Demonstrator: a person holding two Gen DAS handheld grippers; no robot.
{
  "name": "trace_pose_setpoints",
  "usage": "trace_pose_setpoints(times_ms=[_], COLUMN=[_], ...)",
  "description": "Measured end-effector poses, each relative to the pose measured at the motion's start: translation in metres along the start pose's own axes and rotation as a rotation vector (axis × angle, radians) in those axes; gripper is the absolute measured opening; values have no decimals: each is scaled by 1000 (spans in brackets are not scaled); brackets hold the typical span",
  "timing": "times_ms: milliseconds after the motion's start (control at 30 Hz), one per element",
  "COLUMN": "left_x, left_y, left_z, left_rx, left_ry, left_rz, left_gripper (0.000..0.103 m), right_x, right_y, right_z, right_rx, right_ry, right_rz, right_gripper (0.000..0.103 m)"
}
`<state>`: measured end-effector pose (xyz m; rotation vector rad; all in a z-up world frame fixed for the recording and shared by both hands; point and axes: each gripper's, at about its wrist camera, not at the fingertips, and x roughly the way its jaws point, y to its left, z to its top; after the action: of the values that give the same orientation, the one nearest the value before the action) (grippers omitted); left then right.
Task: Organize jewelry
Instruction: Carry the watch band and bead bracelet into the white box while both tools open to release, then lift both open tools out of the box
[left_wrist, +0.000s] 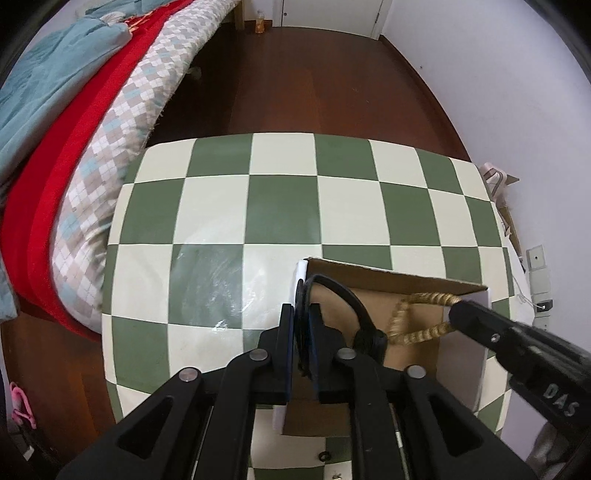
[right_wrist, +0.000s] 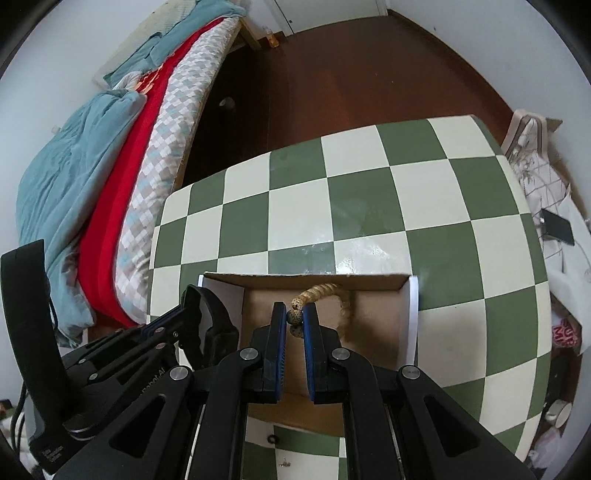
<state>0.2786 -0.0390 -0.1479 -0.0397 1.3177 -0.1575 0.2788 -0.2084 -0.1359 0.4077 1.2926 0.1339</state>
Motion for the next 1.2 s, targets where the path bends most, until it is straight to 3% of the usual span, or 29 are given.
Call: trace_pose_setpoints(times_ms=[167, 200, 233, 267, 300, 333, 467, 533, 600, 667, 767, 1200], left_x=[-6, -9, -13, -17, -22, -26, -44, -51, -54, -57, -60, -99], left_y=[-9, -10, -10, -9, -8, -8, -4, -2, -1, 0, 0, 0], left_z=[0, 0, -1, -1, -1, -1, -6, -14, -21, -30, -44, -97], left_rx=[10, 15, 16, 15, 17, 17, 28, 33, 40, 49, 60, 60], left_ry=[-9, -21, -38, -49, -66, -82, -139, -165, -178, -192, -205, -291], left_rz=[5, 17, 20, 21, 33, 42, 105, 128, 150, 177, 203, 247], left_gripper=[16, 27, 48, 64, 93, 101, 102, 102, 102, 102, 103, 103], right_x=[4, 3, 1, -1, -6, -9, -23, -28, -30, -30, -29, -54], right_y=[-15, -17, -19, -21, -22, -23, -21, -19, -18, -15, -11, 5], right_z=[1, 0, -1, -2, -4, -6, -14, -22, -29, -40, -55, -104], right_rx=[39, 40, 39, 40, 42, 43, 6, -19, -49, -69, -86, -101], right_ry=[49, 53, 51, 47, 40, 35, 6, -6, -20, -25, -32, -134], right_rz=[-14, -34, -47, -58, -67, -66, -149, -219, -283, -338, -365, -431], right_gripper=[11, 14, 19, 35, 50, 55, 57, 70, 91, 97, 103, 103])
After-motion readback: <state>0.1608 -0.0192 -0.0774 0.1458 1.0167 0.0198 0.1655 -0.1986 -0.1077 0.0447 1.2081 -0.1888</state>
